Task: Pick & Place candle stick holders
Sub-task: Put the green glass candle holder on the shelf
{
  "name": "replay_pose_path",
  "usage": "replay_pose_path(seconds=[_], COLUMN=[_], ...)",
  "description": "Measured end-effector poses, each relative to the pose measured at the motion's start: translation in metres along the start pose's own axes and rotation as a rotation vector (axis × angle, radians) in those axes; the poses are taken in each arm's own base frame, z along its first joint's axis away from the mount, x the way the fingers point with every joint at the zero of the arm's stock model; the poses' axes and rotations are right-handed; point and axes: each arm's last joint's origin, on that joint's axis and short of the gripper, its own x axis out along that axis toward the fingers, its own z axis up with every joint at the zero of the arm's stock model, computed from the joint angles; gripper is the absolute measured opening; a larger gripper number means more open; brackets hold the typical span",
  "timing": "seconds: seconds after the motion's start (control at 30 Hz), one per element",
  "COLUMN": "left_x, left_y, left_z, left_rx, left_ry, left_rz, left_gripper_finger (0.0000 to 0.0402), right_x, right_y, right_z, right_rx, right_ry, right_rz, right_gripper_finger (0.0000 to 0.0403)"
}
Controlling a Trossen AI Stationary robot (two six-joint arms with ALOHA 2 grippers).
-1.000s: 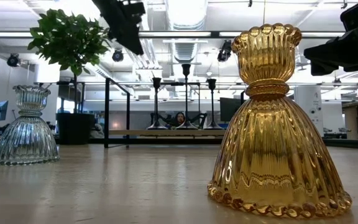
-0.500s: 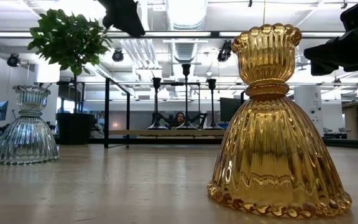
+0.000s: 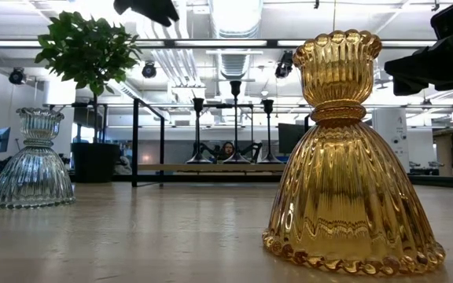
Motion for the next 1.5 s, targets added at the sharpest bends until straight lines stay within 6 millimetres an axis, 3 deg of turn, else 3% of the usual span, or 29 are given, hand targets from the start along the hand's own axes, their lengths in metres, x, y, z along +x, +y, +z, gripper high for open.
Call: replay_pose_path(seconds=[0.3, 0.53, 1.03, 1.23, 1.5], left_x=[-0.036, -0.063, -0.128, -0.132, -0.113], left_y=[-0.034, -0.048, -0.042, -0.047, -0.063], left_z=[-0.017, -0.042, -0.106, -0.129, -0.17], left_rx=[-0.109, -0.213, -0.184, -0.225, -0.337], left_ry=[-0.06, 0.012, 0.221, 0.23, 0.233], left_rz=[-0.029, -0.088, -0.141, -0.163, -0.171], left_gripper_finger=[0.0158, 0.0158, 0.0158, 0.0158, 0.0158], right_x=[0.0, 0.0, 0.0, 0.0, 0.0], right_y=[0.0, 0.0, 0.0, 0.0, 0.0], right_z=[0.0, 0.0, 0.0, 0.0, 0.0], right_rx=[-0.001, 0.001, 0.0, 0.002, 0.001], right_ry=[0.0, 0.0, 0.0, 0.0, 0.0], right_rz=[0.0, 0.0, 0.0, 0.0, 0.0], right_gripper_finger=[0.0008, 0.0008, 0.0008, 0.0008, 0.0008])
